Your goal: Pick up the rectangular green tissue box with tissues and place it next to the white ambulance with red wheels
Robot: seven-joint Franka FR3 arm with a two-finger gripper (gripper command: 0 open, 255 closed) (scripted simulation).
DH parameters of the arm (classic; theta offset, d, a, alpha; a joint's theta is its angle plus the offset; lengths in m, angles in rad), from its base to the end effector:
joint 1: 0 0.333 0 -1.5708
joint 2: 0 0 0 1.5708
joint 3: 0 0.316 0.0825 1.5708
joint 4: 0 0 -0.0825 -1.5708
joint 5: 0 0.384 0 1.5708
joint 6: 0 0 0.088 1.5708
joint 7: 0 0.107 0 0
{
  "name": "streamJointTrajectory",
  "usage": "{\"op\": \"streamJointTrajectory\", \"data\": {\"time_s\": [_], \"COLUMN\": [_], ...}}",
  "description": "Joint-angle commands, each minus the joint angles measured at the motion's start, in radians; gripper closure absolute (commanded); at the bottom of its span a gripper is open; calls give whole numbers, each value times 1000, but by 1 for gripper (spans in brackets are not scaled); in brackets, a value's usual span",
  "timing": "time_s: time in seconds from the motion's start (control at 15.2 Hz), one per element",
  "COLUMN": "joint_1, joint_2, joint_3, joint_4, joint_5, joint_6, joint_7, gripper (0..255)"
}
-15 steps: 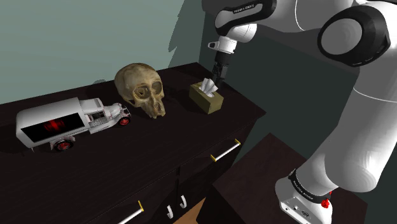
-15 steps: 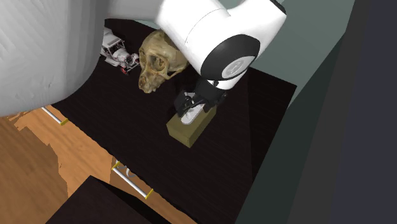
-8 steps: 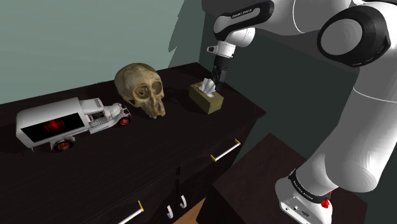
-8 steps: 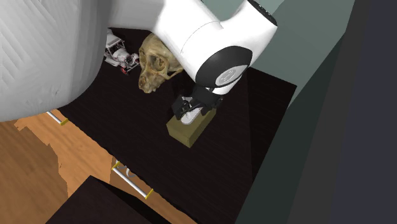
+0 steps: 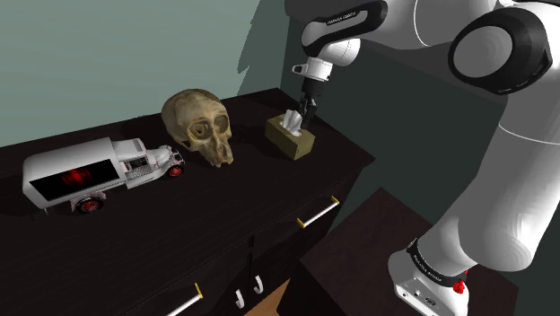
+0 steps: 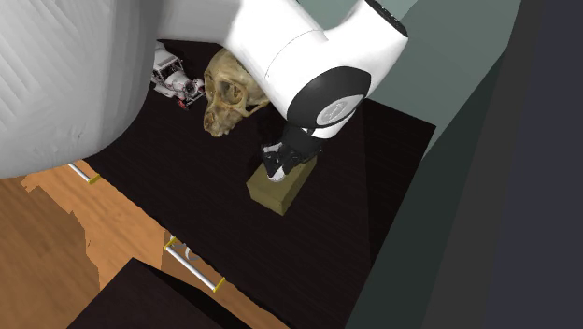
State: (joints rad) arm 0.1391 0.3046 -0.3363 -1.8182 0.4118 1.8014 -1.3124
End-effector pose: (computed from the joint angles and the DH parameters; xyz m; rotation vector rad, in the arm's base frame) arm 0.5934 -0.0724 0.3614 -2.4262 -1.2606 0.0281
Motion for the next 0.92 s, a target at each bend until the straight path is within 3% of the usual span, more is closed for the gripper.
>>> {"op": "streamJointTrajectory", "data": {"time_s": [0.0,0.26,0.86], "joint_1": [0,0,1], "joint_2": [2,4,-40], "joint_3": [0,0,-6], "joint_4": [-2,0,63], "joint_5": [-1,0,-23], "joint_6": [4,3,-94], "joint_7": [0,0,39], "gripper": [255,255,255]}}
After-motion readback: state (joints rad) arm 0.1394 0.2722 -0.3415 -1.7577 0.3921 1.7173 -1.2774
